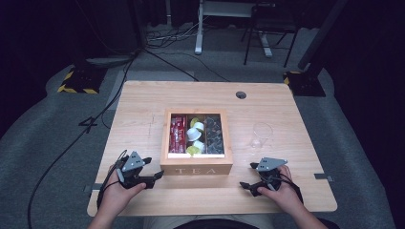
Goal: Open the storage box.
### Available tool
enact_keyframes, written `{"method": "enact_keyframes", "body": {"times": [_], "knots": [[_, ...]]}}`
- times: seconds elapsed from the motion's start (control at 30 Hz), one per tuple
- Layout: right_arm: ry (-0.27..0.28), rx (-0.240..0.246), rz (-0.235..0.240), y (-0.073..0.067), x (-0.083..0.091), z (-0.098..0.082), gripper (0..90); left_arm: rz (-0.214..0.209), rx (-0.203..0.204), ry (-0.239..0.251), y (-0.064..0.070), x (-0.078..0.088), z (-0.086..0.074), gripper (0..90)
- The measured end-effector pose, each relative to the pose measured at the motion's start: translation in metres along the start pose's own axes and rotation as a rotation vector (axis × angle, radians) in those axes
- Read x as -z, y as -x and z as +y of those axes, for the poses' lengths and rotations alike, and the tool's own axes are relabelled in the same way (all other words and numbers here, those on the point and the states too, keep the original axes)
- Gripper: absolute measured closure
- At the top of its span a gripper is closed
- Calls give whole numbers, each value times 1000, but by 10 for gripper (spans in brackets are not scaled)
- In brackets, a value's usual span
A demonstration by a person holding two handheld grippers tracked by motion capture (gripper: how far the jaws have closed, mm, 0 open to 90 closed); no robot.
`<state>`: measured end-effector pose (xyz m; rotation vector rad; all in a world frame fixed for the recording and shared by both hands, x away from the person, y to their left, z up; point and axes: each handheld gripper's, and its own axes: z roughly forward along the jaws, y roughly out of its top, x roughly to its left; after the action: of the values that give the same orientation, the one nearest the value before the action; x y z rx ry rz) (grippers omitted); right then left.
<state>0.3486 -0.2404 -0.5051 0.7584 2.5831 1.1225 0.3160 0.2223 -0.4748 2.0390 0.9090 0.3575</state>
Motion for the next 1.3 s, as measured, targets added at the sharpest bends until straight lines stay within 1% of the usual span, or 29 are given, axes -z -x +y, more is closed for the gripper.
{"method": "enact_keyframes", "body": {"times": [0.07, 0.17, 0.27, 0.37, 0.43, 0.47, 0.57, 0.6, 0.67, 0.7, 0.73, 0.77, 0.8, 0.83, 0.87, 0.9, 0.97, 1.0, 1.03, 1.17, 1.23, 1.27, 1.3], "knots": [[0, 0, 0, 0, 0, 0, 122, -4, 0, 6, 0, 0, 0, 286], [0, 0, 1, 0, 0, 0, 122, -21, 5, 25, 0, -1, -1, 291], [-1, 1, 1, 0, 0, 0, 122, -14, -2, 22, 1, -1, 0, 291], [-1, 1, 1, 0, 0, 0, 122, -6, -4, 9, 0, -1, 0, 290], [0, 1, 1, 0, 0, 0, 122, 9, -12, -14, 0, 0, 1, 301], [0, 1, 1, 0, 0, 0, 122, 9, -1, -33, 1, 1, 2, 316], [0, 1, 1, 0, 0, 0, 122, 10, 2, -40, 2, 2, 3, 336], [1, -2, 1, 0, 0, 0, 122, 15, -3, -44, 2, 4, 4, 362], [1, -2, 1, 0, 0, 0, 122, 15, 1, -45, 2, 4, 5, 399], [1, -2, 1, 0, 0, 0, 122, 13, 8, -37, 3, 4, 6, 399], [1, -2, 1, 0, 0, 0, 122, 6, 12, -27, 3, 5, 6, 417], [1, -3, 1, 0, 0, 0, 122, -3, 9, -21, 3, 6, 7, 461], [1, -2, 1, 0, 0, 0, 122, -16, 5, -12, 5, 6, 10, 535], [0, -2, 1, 0, 0, 0, 122, -16, 5, -12, 5, 6, 10, 557], [0, -1, 0, 0, 0, 0, 122, -20, -6, -15, 6, 6, 12, 590], [0, -1, 0, 0, 0, 0, 122, -22, -17, -16, 7, 6, 13, 590], [1, -2, 1, 0, 0, 0, 122, -35, -23, -11, 9, 6, 14, 640], [1, -2, 1, 0, 0, 0, 121, -33, -31, -14, 10, 7, 15, 684], [1, -2, 1, 0, 0, 0, 122, -29, -45, -20, 11, 7, 16, 692], [1, -2, 1, 0, 0, 0, 122, -22, -60, -23, 11, 8, 17, 709], [0, -2, 1, 0, 0, 0, 122, -22, -57, -20, 12, 8, 18, 721], [0, -2, 1, 0, 0, 0, 122, -19, -66, -12, 12, 9, 18, 721], [0, -1, 0, 0, 0, 0, 122, -22, -64, -4, 12, 9, 19, 720]]}}
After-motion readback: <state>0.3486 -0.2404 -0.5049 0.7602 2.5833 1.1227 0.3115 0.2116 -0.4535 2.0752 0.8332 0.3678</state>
